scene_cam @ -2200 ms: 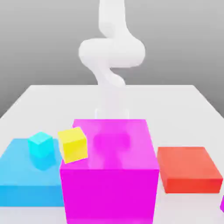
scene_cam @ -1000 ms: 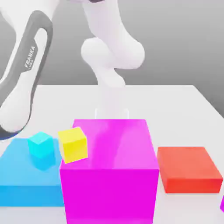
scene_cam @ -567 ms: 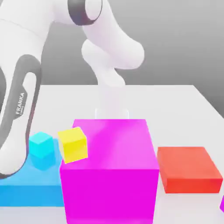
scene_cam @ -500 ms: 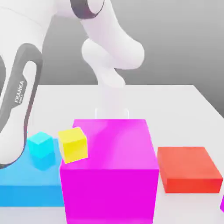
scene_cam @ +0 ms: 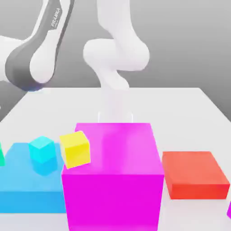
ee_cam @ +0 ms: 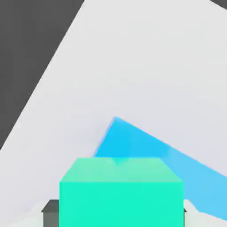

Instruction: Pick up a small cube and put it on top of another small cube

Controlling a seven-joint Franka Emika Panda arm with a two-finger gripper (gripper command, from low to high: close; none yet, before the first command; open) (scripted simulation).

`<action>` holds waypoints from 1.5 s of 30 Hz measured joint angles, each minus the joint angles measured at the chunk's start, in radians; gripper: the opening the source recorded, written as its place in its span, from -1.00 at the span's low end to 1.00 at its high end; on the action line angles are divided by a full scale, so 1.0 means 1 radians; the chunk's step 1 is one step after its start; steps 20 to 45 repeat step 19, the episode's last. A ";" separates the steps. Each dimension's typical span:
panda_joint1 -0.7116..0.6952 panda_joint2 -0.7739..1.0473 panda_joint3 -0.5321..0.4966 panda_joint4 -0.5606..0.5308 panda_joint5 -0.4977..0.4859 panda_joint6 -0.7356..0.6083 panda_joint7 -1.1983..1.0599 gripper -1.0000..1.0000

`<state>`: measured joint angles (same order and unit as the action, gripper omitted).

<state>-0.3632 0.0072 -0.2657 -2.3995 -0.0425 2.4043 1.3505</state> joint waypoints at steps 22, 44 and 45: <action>-0.082 -0.254 0.036 -0.398 -0.055 0.153 0.347 1.00; -0.082 -0.254 0.036 -0.398 -0.055 0.153 0.347 1.00; -0.082 -0.254 0.036 -0.398 -0.055 0.153 0.347 1.00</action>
